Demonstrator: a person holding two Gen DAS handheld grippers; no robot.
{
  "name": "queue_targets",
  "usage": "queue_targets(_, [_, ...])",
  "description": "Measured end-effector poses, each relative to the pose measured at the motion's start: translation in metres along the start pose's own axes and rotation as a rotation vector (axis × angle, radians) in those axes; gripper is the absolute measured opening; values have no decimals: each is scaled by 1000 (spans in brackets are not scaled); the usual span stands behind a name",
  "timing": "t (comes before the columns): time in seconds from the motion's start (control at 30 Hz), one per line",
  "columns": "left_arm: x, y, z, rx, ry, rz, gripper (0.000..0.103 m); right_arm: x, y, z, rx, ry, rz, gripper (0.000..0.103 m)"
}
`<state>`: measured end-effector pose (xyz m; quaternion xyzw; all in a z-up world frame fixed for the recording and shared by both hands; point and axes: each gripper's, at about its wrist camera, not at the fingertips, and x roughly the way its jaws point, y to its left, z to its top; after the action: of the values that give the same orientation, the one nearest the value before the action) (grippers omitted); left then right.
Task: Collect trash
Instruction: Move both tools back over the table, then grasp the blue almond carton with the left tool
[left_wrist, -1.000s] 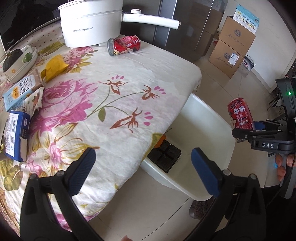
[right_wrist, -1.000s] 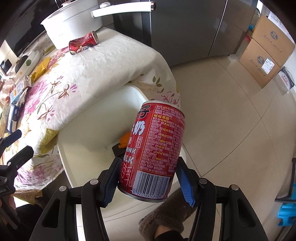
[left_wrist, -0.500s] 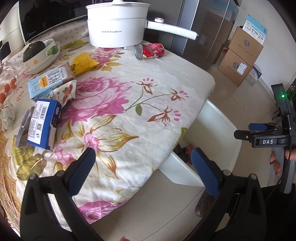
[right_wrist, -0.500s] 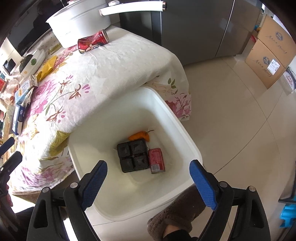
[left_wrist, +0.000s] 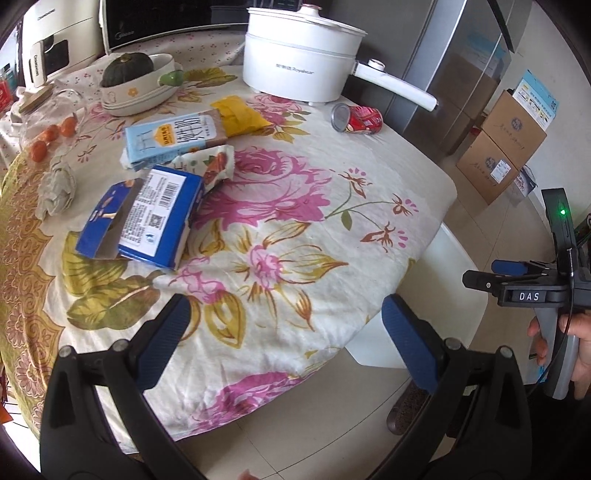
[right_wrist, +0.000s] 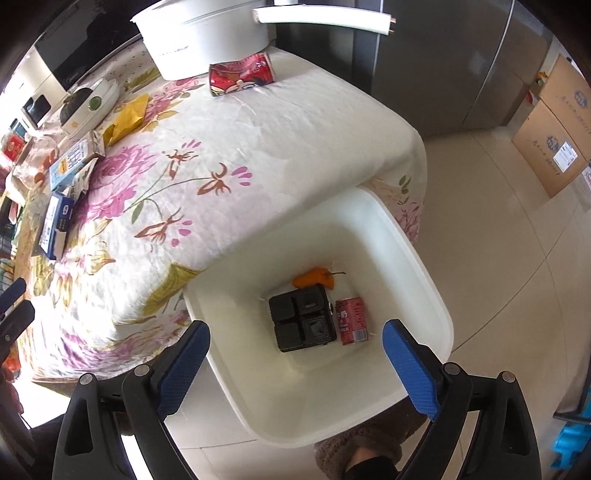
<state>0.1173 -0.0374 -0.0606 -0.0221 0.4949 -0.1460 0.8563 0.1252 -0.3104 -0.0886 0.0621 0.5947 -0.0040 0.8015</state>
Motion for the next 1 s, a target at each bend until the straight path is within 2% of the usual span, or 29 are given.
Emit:
queue_targets(0.33, [-19, 66, -3, -143, -28, 42, 102, -6, 69, 21, -96, -19, 54, 97])
queue_targets(0.53, [-27, 99, 0, -189, -59, 97, 103, -8, 105, 32, -133, -29, 89, 97])
queue_targets(0.7, [-23, 128, 8, -223, -91, 108, 103, -9, 125, 40, -142, -38, 109, 97])
queue_targets(0.87, [-1, 147, 18, -231, -12, 112, 102, -6, 141, 48, -137, -37, 130, 97])
queue_targets(1.0, [13, 158, 24, -247, 14, 128, 102, 1, 147, 53, -134, -25, 124, 97])
